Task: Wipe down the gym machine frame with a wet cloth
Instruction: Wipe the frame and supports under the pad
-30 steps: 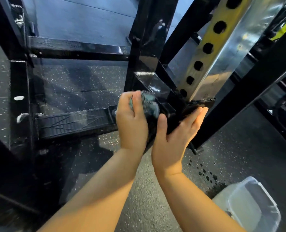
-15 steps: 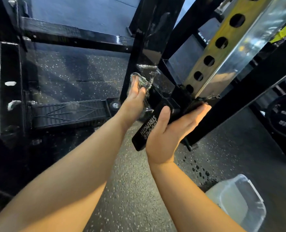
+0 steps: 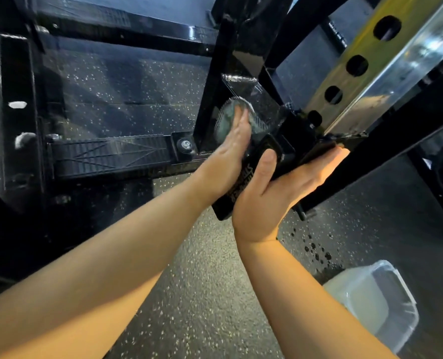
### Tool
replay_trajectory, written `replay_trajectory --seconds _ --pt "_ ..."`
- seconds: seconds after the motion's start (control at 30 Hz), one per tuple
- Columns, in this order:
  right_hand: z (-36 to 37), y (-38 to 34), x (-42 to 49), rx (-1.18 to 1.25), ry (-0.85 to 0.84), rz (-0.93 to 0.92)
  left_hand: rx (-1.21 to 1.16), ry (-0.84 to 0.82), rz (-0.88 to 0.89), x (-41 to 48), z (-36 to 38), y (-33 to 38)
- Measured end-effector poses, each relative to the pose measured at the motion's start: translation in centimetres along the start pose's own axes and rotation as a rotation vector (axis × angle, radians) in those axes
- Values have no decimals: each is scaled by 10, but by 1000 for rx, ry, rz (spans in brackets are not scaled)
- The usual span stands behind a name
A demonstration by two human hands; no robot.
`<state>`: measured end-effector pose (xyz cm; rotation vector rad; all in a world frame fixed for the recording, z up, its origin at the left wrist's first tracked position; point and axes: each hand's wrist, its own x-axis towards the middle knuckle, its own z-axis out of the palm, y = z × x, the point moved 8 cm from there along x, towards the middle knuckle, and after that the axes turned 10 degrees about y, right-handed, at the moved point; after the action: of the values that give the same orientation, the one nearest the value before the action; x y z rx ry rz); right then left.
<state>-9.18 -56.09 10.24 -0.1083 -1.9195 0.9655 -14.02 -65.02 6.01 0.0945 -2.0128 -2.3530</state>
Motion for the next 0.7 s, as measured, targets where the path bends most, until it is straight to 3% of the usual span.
replay_trajectory --seconds 0.2,0.33,0.43,0.53,0.63,0.7 --pt "-1 0 -2 2 -7 7 -22 158 -173 53 -23 -7" --pt "0 1 -1 -2 -18 7 53 60 142 22 -8 16" --pt "0 2 0 -13 -10 12 125 -48 224 24 -8 26" --pt "0 2 -1 -1 -5 8 431 -143 317 41 7 46" --pt "1 4 -1 6 -9 7 880 -67 246 78 10 47" --pt "1 5 -2 16 -19 8 963 -37 179 104 2 41"
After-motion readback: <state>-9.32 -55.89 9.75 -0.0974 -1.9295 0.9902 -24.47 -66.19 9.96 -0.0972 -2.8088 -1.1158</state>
